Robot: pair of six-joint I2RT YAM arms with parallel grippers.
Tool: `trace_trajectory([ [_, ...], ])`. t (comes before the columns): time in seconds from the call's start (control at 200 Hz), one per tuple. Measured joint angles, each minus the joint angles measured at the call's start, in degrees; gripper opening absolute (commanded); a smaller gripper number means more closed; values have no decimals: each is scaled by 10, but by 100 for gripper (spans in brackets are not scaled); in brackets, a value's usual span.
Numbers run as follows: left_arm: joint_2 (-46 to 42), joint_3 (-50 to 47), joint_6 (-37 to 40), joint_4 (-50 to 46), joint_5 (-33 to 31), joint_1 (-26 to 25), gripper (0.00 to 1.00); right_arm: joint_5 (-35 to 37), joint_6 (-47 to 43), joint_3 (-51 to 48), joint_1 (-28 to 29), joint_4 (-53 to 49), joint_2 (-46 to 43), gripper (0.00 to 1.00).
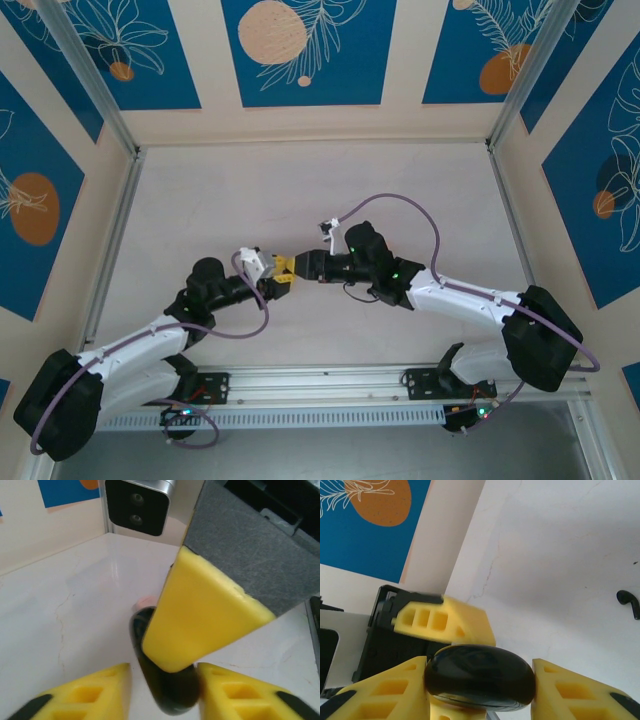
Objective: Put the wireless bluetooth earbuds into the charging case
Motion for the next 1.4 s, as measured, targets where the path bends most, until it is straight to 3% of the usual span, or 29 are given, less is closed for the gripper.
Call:
trace_trajectory([
  [0.125,0,0,-7,-1,4,-1,18,6,-8,-3,0,-2,-5,50],
  [0.215,0,0,-4,6,14,-3,15,12,-31,-5,4,-16,-23,62],
  [0.305,-1,0,-3,8,20,-3,13,18,-67,-7,5,-47,-59,67],
  [0.69,8,0,-8,25,76,-3,10,-67,-261,-7,-77,-129,-174,67],
  [0.965,31,10,-13,51,153,-3,10,-180,-548,-7,-110,-224,-210,62],
  [1.14,34,14,-28,81,186,-3,10,-210,-678,14,-117,-278,-194,61],
  [1.4,34,14,-40,106,205,-3,10,-249,-740,43,-116,-283,-131,57],
])
